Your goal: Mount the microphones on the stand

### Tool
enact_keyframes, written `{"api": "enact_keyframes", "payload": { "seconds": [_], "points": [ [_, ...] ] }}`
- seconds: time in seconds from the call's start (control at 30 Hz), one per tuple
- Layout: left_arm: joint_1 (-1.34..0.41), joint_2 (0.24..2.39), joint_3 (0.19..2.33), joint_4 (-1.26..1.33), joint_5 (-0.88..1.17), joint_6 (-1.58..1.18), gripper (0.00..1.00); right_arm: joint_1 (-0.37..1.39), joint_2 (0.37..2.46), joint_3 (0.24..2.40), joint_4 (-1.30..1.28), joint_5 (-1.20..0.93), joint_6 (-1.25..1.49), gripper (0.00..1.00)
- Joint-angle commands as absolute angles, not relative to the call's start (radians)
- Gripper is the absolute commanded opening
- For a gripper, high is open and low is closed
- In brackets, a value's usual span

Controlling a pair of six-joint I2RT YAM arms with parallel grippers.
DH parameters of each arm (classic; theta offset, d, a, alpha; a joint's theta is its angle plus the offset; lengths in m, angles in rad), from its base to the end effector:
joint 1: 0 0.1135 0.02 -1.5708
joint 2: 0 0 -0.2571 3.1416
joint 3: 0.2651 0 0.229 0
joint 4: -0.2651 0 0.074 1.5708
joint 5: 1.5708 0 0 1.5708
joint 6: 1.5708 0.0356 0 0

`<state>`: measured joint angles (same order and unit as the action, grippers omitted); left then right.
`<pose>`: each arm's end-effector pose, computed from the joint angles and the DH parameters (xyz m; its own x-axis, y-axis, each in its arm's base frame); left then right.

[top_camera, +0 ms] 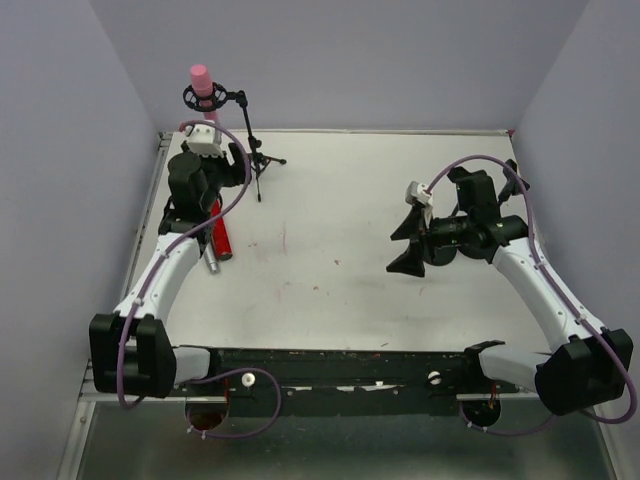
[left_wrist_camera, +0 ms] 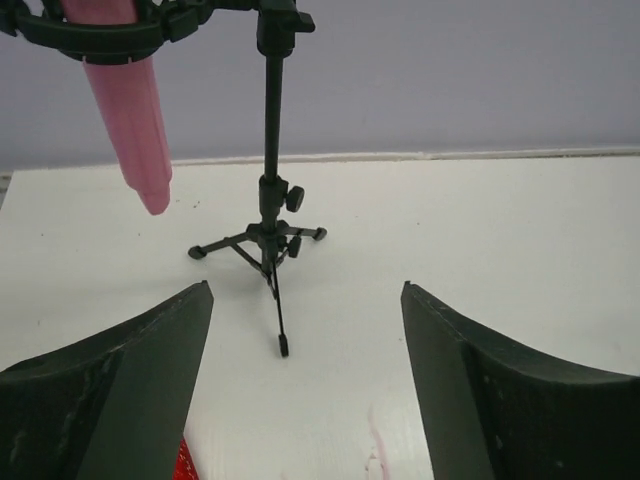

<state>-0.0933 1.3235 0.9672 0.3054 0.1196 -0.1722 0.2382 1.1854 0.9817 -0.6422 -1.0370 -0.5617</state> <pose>0.2926 -0.0317 0.3364 -0.0861 -0.1628 -0.9829 0.1994 0.9638 -0.1771 0.1997 0.0800 0.2968 -0.2563 -0.3411 -0.9044 -0.9585 0.2104 0.1923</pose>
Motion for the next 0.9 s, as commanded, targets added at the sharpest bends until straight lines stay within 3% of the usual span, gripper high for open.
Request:
{"api": "enact_keyframes", "payload": {
  "seconds": [0.0, 0.07, 0.2, 0.27, 0.5, 0.67, 0.87],
  "points": [
    [-0.087, 1.108, 0.970, 0.120, 0.136, -0.302, 0.90, 0.229, 1.152, 1.125, -0.774, -1.066, -0.590, 1.00],
    [-0.087, 1.025, 0.953, 0.083, 0.223, -0.343, 0.98, 0.229, 1.144, 1.216, -0.851, -1.055, -0.589, 1.00],
    [-0.087, 0.882, 0.910, 0.023, 0.548, -0.400, 0.99, 0.229, 1.129, 1.362, -0.913, -0.974, -0.485, 1.00],
    [-0.089, 0.795, 0.862, 0.002, 0.610, -0.407, 0.99, 0.227, 1.089, 1.385, -0.864, -0.861, -0.358, 1.00],
    [-0.110, 0.540, 0.691, -0.117, 0.427, -0.298, 0.99, 0.062, 0.974, 1.405, -0.831, -0.635, -0.203, 1.00],
    [-0.112, 0.387, 0.580, -0.101, 0.396, -0.276, 0.99, -0.090, 0.960, 1.439, -0.867, -0.601, -0.190, 1.00],
    [-0.115, 0.347, 0.584, -0.118, 0.336, -0.261, 0.99, -0.153, 0.973, 1.390, -0.839, -0.558, -0.201, 1.00]
  ]
}}
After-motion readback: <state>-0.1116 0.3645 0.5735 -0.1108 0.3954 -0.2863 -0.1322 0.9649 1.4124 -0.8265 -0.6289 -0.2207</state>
